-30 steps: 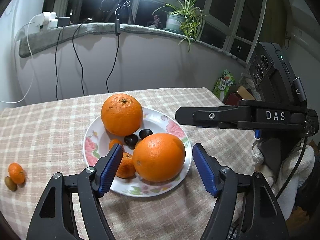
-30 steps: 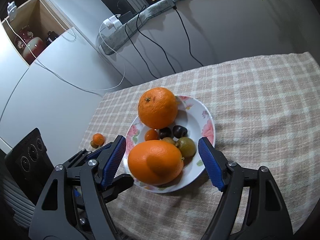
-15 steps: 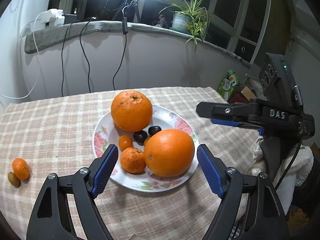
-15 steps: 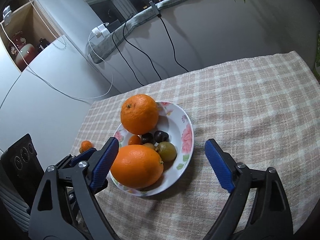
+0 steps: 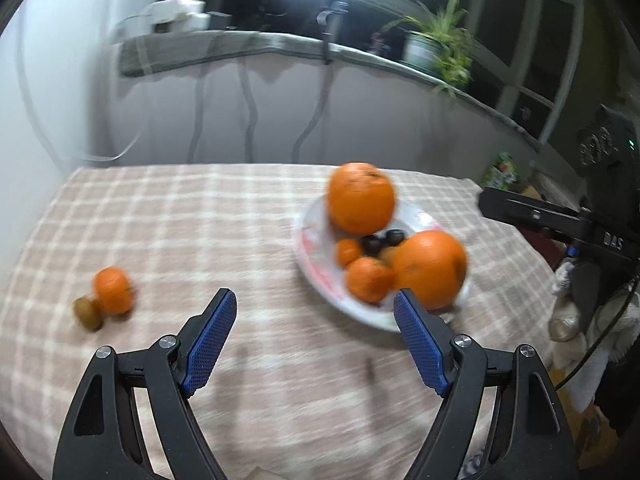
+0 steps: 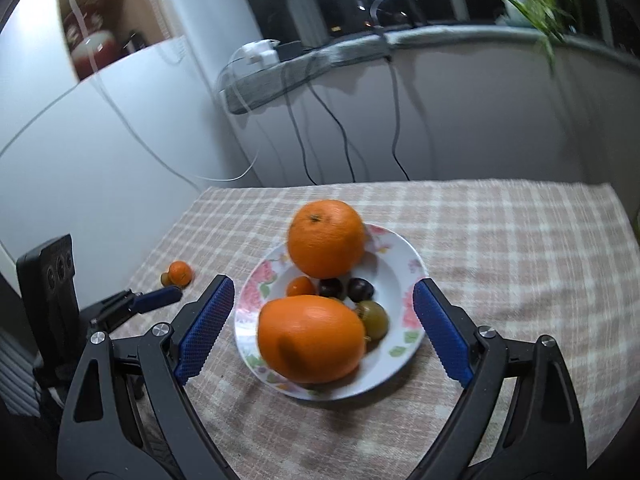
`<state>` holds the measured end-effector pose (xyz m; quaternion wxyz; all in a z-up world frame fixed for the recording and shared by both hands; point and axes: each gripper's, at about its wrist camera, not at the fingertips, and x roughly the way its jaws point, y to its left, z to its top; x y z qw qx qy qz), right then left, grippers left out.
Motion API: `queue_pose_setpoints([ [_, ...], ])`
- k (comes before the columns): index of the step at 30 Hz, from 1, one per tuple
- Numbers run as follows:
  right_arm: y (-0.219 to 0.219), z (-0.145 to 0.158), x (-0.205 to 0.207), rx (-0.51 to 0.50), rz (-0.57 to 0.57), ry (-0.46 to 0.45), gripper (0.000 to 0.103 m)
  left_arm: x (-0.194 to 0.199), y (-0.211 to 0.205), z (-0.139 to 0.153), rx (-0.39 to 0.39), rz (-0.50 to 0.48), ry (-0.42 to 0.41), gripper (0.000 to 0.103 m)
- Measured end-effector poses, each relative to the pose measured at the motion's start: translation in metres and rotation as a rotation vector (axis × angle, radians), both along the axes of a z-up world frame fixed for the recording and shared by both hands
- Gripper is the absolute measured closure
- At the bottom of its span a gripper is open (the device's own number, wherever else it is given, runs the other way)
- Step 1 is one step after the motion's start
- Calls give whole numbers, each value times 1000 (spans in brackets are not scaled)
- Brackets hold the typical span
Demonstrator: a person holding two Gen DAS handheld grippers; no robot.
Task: Organize fruits
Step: 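Move both open tools to the small tangerine and brown kiwi beside the plate, then grasp the brown kiwi with the left tool while the right tool grasps the small tangerine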
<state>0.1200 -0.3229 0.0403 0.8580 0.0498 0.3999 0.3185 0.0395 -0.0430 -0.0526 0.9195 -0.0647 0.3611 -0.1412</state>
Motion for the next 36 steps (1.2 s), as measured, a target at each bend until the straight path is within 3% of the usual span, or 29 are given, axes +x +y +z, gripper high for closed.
queue_pose_setpoints([
  [13, 76, 3, -3, 49, 205, 56, 13, -20, 91, -16, -33, 215, 18, 25],
  [24, 166, -16, -11, 1, 373, 97, 32, -10, 126, -30, -44, 236, 59, 59],
  [29, 198, -32, -10, -23, 417, 123, 43, 0, 134, -33, -25, 229, 79, 66],
  [36, 232, -57, -1, -22, 437, 204, 50, 13, 141, -38, 10, 215, 101, 73],
])
